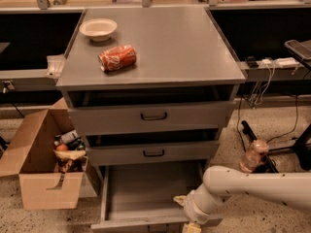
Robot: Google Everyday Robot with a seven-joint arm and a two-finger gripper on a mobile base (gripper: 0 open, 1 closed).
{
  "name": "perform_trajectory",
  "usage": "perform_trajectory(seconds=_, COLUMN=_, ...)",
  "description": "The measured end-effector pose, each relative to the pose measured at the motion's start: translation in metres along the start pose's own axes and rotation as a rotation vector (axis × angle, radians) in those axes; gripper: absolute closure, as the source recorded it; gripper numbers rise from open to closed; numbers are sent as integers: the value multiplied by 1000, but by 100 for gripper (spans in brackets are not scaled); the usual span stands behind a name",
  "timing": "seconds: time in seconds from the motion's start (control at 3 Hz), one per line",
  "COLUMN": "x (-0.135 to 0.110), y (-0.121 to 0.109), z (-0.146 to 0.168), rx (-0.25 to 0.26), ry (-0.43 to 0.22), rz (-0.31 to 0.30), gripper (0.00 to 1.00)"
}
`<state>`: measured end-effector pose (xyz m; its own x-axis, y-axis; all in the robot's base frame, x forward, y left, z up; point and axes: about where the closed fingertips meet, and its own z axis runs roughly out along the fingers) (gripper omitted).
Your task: Close bottom drawer
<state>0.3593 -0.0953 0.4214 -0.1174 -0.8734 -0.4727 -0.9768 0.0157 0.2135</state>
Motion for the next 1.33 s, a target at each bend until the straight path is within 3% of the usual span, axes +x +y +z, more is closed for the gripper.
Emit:
perform_trajectory(seconds=0.33, x=20, y=-2, z=33, rx=-28, ry=-46, rz=13, gripper=0)
perform_trajectory(seconds=0.67, x=47, y=-5, z=64, rx=-56, ry=-79, rz=54, gripper=15)
perform_trajectory(seconds=1.33, x=97, y=-16, z=119, rx=-115, ry=-142, rz=149, gripper=61)
